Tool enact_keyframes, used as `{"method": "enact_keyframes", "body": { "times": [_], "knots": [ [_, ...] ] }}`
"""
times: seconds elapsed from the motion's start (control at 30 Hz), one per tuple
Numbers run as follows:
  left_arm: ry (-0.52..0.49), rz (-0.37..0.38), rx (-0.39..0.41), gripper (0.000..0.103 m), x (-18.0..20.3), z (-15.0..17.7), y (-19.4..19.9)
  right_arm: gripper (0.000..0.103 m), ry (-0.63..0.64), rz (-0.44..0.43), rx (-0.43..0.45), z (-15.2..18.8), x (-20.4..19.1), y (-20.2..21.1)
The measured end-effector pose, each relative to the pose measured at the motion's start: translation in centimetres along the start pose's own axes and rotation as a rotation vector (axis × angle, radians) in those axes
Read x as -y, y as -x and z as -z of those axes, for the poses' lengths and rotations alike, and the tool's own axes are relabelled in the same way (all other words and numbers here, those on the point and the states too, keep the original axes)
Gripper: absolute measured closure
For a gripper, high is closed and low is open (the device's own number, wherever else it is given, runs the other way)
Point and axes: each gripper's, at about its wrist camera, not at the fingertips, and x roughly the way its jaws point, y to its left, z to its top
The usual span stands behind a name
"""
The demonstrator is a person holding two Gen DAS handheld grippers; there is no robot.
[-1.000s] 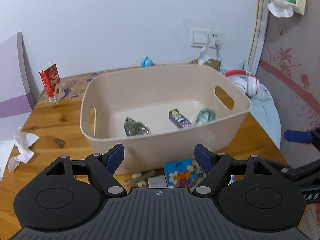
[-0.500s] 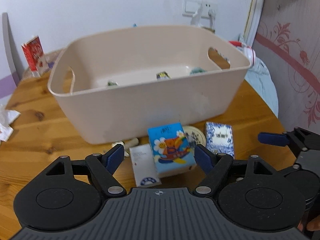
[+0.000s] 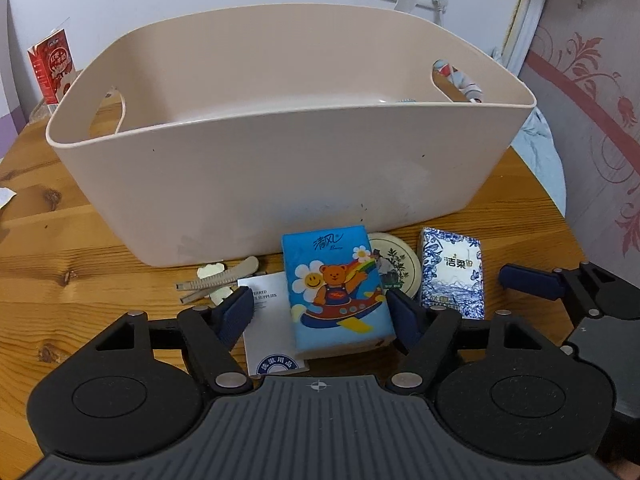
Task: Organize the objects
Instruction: 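Grasp the blue cartoon tissue pack with left gripper while right grasps the blue-and-white pack, then lift both tissue packs over the basket and open both grippers to drop them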
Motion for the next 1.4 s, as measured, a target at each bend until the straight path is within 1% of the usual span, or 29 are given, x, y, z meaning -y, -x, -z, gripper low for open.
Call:
{"method": "enact_keyframes", "body": {
  "times": [0.07,0.1,0.13,0.17,0.23,0.3,0.33,0.37,0.4,0.43,0.63,0.8,1.07,1.4],
  "knots": [
    [-0.002,0.005,-0.003,0.034,0.0,-0.2,0.0,0.002,0.008,0.009,0.004,0.1,-0.1,0.0],
    [-0.001,0.012,-0.008,0.038,0.0,-0.2,0.0,0.003,0.016,0.016,0.005,0.1,-0.2,0.0],
    [-0.002,0.015,-0.008,0.044,0.0,-0.3,0.1,0.007,0.025,0.027,0.007,0.2,-0.3,0.0],
    [-0.007,0.015,-0.007,0.046,0.0,-0.4,0.2,0.012,0.033,0.037,0.011,0.2,-0.3,0.0],
    [-0.008,0.025,-0.008,0.055,0.0,-0.4,0.3,0.018,0.033,0.042,0.017,0.2,0.0,0.2],
    [-0.004,0.032,-0.010,0.056,-0.1,-0.4,0.3,0.027,0.020,0.049,0.025,0.2,0.2,0.4],
    [-0.007,0.029,-0.010,0.056,-0.1,-0.3,0.4,0.037,0.014,0.056,0.030,0.2,0.3,0.6],
    [-0.010,0.025,-0.011,0.056,-0.1,-0.3,0.4,0.044,0.009,0.062,0.032,0.2,0.5,0.7],
    [-0.016,0.021,-0.012,0.057,-0.1,-0.3,0.5,0.048,0.007,0.065,0.032,0.2,0.6,0.8],
    [-0.021,0.020,-0.012,0.057,-0.1,-0.3,0.5,0.055,0.004,0.065,0.033,0.2,0.8,0.9],
    [-0.025,0.026,0.005,0.057,-0.1,0.0,1.0,0.056,-0.004,0.059,0.026,0.6,1.1,1.4],
    [-0.044,0.024,0.032,0.057,0.0,0.2,2.2,0.056,-0.009,0.042,0.027,1.0,1.0,2.3],
    [-0.058,0.032,0.074,0.057,-0.3,0.7,4.6,0.056,-0.003,0.018,0.068,0.9,1.0,4.9],
    [-0.074,0.044,0.153,0.057,-0.4,0.8,8.4,0.056,-0.001,0.005,0.165,-0.8,1.2,9.0]
  ]
}}
